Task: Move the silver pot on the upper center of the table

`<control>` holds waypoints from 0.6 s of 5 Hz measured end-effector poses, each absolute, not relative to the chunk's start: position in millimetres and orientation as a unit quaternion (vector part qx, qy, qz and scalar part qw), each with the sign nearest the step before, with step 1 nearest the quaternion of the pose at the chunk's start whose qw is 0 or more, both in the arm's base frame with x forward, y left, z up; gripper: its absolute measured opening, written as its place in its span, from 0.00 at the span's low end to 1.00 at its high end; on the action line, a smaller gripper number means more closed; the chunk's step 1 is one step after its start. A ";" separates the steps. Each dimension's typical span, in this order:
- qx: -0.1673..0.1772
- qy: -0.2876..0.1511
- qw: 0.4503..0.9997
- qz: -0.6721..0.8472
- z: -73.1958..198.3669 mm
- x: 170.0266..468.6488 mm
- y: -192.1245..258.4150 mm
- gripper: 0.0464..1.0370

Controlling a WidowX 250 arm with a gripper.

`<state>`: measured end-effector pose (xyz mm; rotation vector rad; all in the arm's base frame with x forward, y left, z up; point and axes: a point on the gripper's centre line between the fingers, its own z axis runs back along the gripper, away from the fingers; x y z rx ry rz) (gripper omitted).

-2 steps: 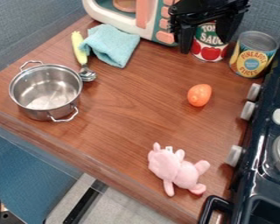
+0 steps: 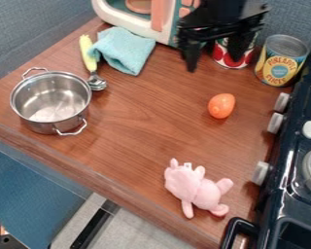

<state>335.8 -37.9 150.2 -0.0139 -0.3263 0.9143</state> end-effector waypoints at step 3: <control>0.055 -0.142 0.854 0.498 137.3 258.9 77.8 0.96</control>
